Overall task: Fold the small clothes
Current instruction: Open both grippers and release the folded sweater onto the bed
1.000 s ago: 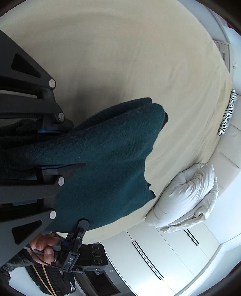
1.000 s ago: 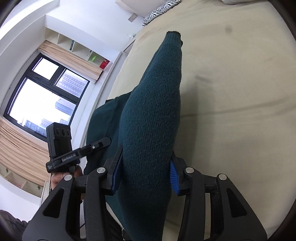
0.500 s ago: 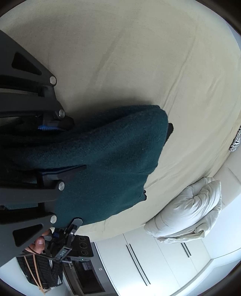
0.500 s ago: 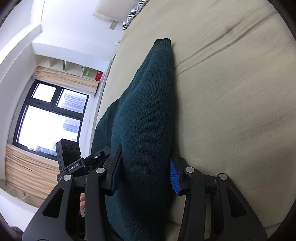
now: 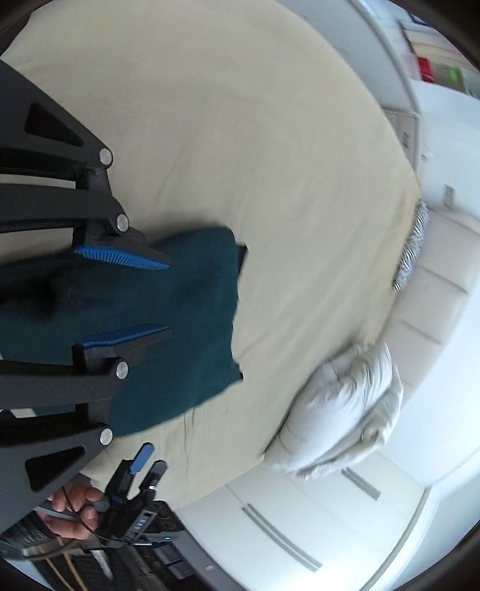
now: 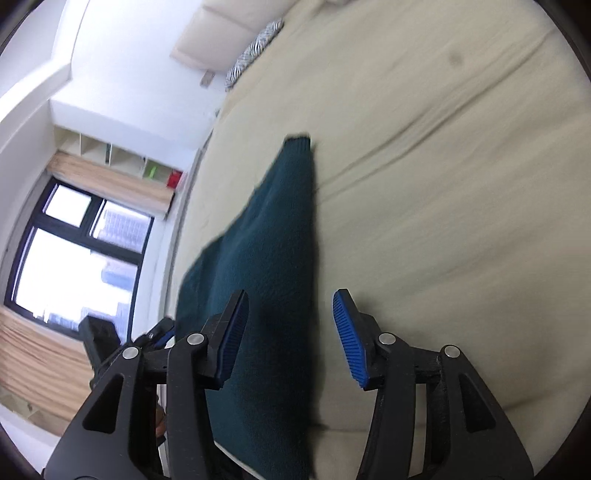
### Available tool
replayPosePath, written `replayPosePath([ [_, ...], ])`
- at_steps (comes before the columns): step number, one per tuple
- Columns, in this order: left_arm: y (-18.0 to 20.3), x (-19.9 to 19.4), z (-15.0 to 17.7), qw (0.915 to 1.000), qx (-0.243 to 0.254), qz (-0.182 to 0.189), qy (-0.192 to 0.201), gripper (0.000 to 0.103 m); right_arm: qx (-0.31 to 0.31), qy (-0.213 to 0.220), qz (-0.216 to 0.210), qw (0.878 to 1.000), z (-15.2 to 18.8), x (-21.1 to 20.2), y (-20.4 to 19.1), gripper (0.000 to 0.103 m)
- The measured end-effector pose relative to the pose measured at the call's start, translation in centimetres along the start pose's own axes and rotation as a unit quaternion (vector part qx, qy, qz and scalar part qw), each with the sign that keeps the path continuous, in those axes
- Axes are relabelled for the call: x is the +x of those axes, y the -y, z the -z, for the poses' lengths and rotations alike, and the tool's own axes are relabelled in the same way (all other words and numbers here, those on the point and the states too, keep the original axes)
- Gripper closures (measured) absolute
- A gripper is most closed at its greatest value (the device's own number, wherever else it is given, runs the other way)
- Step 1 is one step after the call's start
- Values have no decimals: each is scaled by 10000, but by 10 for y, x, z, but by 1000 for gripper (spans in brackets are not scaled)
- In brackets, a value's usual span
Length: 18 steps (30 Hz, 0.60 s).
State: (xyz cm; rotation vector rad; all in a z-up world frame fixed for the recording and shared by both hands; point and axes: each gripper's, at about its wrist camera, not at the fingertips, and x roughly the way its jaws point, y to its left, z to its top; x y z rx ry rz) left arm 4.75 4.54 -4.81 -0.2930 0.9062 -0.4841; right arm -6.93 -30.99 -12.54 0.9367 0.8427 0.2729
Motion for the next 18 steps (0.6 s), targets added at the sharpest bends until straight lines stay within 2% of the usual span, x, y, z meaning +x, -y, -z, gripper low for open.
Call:
replayPosePath([
  [3, 23, 6, 9, 9993, 324, 112, -117, 69, -248, 24, -559, 9981, 5, -8, -27, 56],
  [5, 27, 21, 19, 9983, 480, -147, -280, 69, -486, -194, -875, 9948, 16, 10, -60, 56],
  [9, 6, 46, 34, 9980, 110, -190, -591, 71, -748, -678, -840, 9913, 33, 36, -70, 56],
  [12, -8, 50, 43, 9983, 8, 27, -575, 75, -488, -916, -713, 9920, 42, 58, -57, 58],
  [15, -17, 51, 46, 9982, -77, 294, -508, 75, -228, -855, -1027, 9908, 43, 56, -41, 60],
  [18, -30, 52, 50, 9961, -369, 675, -434, 75, -136, -812, -1108, 9904, 45, 48, -36, 60],
])
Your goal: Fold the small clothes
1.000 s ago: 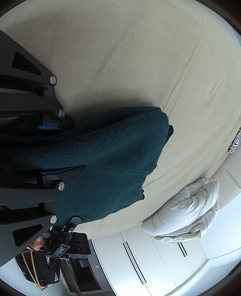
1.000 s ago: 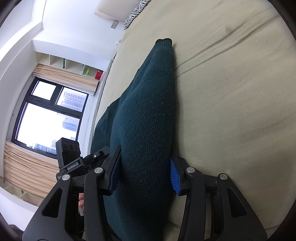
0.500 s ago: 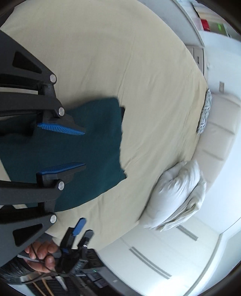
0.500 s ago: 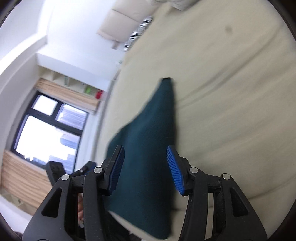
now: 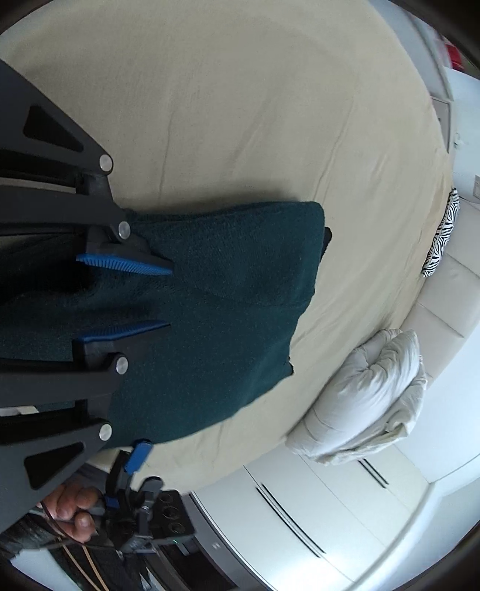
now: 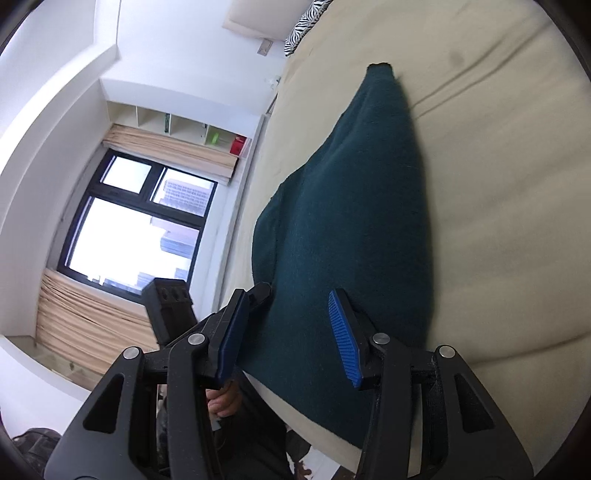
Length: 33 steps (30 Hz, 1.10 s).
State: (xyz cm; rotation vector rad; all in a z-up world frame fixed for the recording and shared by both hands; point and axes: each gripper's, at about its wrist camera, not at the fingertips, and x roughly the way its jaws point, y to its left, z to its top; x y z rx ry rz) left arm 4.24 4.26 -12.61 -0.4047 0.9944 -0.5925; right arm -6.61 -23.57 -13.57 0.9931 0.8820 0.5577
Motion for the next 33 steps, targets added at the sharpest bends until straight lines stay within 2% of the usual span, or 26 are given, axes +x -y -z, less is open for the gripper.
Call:
replayPosePath([
  [3, -5, -3, 1, 9997, -162, 161, 20, 76, -148, -97, 14, 9998, 8, -6, -10, 56],
  [6, 0, -2, 2, 10000, -38, 46, 5, 76, -353, -361, -139, 9986, 17, -8, -17, 56],
  [7, 1, -2, 2, 10000, -4, 24, 5, 76, -391, -471, -69, 9981, 21, -3, -16, 56],
  [9, 0, -5, 2, 10000, -28, 36, -3, 76, -351, -693, 366, 9963, 28, 9, -8, 56],
  [11, 0, -10, 2, 10000, -80, -15, 15, 76, -158, -696, 413, 9966, 30, 11, 1, 59],
  [13, 6, -18, -1, 9996, -78, -234, 128, 75, -248, -629, 547, 9962, 30, 5, -5, 58],
  [15, 15, -32, -3, 9983, 71, -477, 316, 72, -592, -543, 898, 9927, 32, -5, -22, 58],
  [17, 29, -50, -3, 9929, 366, -931, 639, 57, -934, -381, 1300, 9864, 33, -14, -34, 56],
  [18, 36, -60, -3, 9887, 509, -1153, 813, 53, -1076, -278, 1482, 9827, 33, -19, -41, 56],
  [19, 46, -70, -1, 9821, 696, -1414, 1030, 44, -1210, -156, 1658, 9786, 33, -27, -46, 56],
  [20, 56, -80, 1, 9737, 876, -1680, 1265, 29, -1416, 74, 1958, 9703, 33, -32, -56, 55],
  [21, 64, -89, 3, 9648, 1009, -1917, 1489, 21, -1587, 272, 2177, 9626, 35, -37, -66, 52],
  [22, 76, -101, 7, 9515, 1151, -2199, 1817, 6, -1766, 508, 2402, 9532, 29, -47, -75, 51],
  [23, 84, -110, 10, 9417, 1255, -2340, 2067, 0, -1965, 792, 2636, 9411, 22, -57, -87, 48],
  [25, 103, -129, 18, 9224, 1502, -2488, 2545, 0, -2270, 1286, 2946, 9193, 20, -63, -111, 31],
  [26, 110, -135, 19, 9149, 1586, -2576, 2673, 0, -2466, 1615, 3074, 9048, 21, -69, -127, 20],
  [28, 128, -149, 19, 8929, 1701, -2941, 2953, 0, -2832, 2108, 3173, 8802, 24, -74, -153, 10],
  [30, 140, -163, 18, 8783, 1745, -3093, 3200, 0, -3233, 2588, 3317, 8477, 32, -79, -179, 0],
  [31, 146, -173, 18, 8708, 1746, -3103, 3390, 0, -3437, 2823, 3429, 8274, 38, -81, -192, 0],
  [33, 156, -190, 18, 8620, 1741, -3017, 3684, 0, -3752, 3078, 3601, 7967, 38, -91, -210, 0],
])
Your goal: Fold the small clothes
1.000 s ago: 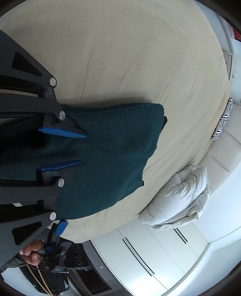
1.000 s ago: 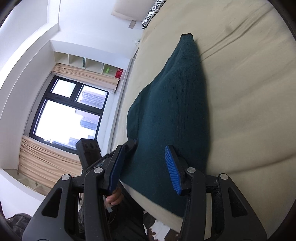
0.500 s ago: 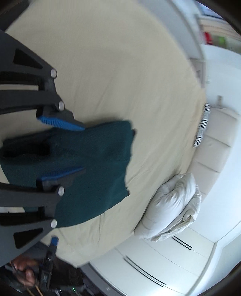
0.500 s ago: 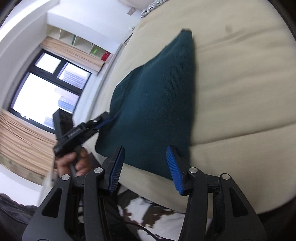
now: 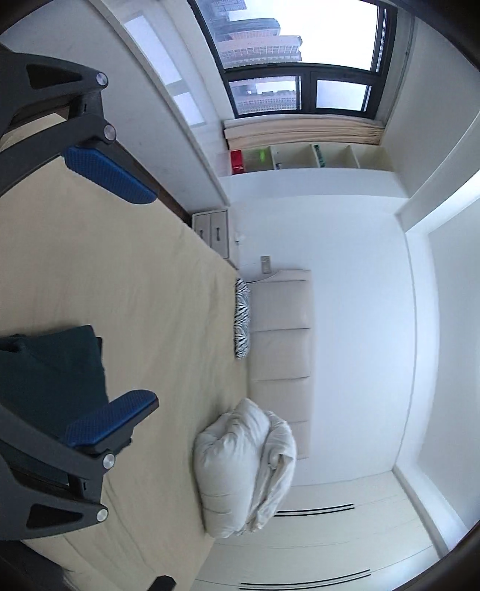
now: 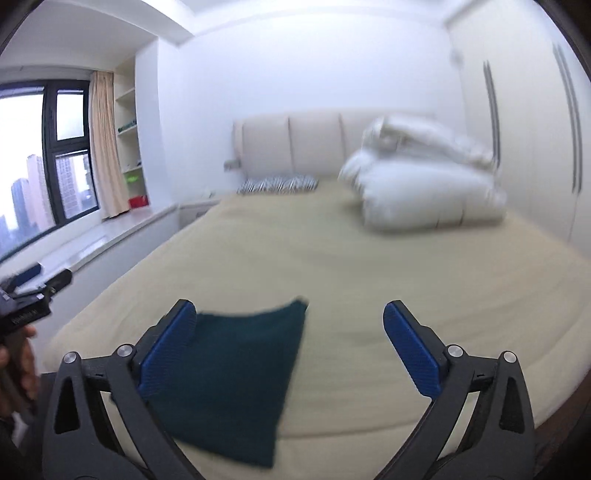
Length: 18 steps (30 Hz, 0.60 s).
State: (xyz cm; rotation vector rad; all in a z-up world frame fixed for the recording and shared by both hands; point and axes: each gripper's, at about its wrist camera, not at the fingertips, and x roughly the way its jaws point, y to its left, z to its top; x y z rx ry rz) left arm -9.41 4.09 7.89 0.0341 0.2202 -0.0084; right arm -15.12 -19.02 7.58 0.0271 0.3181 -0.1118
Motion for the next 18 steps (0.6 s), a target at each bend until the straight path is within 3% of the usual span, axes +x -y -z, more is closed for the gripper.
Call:
replayPosePath([
  [3, -2, -23, -14, 9984, -105, -46, 546, 0, -165, 176, -54, 9997, -26, -14, -7, 0],
  [5, 2, -29, -21, 9984, 7, -167, 535, 0, -28, 194, -238, 9995, -36, -20, -8, 0],
  [7, 10, -22, -21, 9993, 288, -213, 44, 0, 213, 174, -352, 9990, -46, -23, -7, 0],
  [9, 15, -15, -14, 9988, 427, -181, -178, 0, 460, 102, -499, 9976, -55, -25, -6, 0],
  [12, 16, 0, -3, 9974, 241, -225, -641, 0, 652, -83, -497, 9966, -62, -33, -1, 0],
  [14, 14, 17, 12, 9922, 89, -158, -1235, 0, 590, -198, -443, 9971, -55, -46, -2, 0],
  [18, 24, 47, 49, 9751, 208, 20, -2209, 0, 516, -803, -305, 9950, -35, -22, -8, 0],
])
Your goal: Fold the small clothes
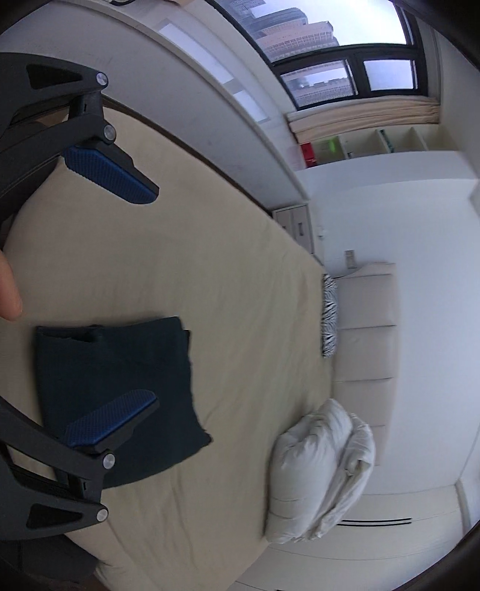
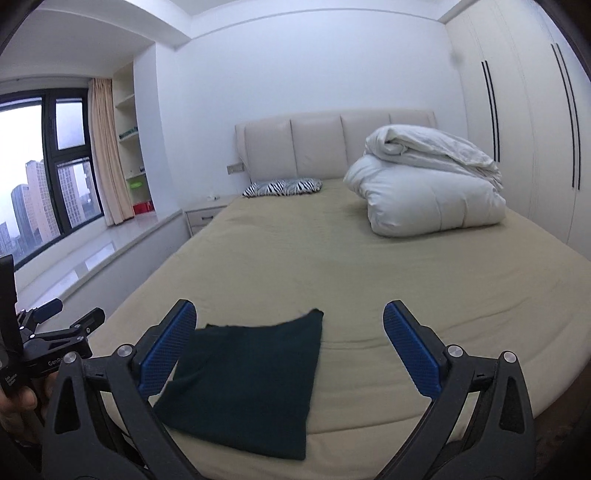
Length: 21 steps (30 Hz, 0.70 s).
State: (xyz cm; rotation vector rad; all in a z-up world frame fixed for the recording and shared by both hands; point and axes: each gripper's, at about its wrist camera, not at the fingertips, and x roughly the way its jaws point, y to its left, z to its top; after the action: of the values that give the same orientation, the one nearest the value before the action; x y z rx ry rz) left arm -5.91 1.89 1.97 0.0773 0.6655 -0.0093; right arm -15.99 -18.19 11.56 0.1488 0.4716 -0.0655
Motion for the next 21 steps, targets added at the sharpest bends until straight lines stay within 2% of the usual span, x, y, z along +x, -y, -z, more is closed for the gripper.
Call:
replayPosePath([
  [4, 2, 34, 27, 9952, -253, 467, -823, 0, 44, -580, 124, 9982, 34, 31, -3, 0],
  [5, 1, 41, 32, 9940, -295, 482, -938, 0, 44, -748, 187, 9970, 46, 42, -4, 0],
  [8, 5, 44, 42, 9944, -206, 325, -983, 0, 108, -1238, 340, 9917, 74, 69, -4, 0],
  [11, 3, 45, 42, 9940, -183, 274, -1039, 0, 106, -1540, 334, 9874, 98, 88, -6, 0],
  [14, -1, 46, 44, 9935, -214, 258, -1085, 0, 47, -1882, 553, 9806, 118, 107, -8, 0],
  [21, -2, 50, 49, 9921, -255, 289, -1193, 0, 121, -2276, 634, 9716, 143, 128, -5, 0],
])
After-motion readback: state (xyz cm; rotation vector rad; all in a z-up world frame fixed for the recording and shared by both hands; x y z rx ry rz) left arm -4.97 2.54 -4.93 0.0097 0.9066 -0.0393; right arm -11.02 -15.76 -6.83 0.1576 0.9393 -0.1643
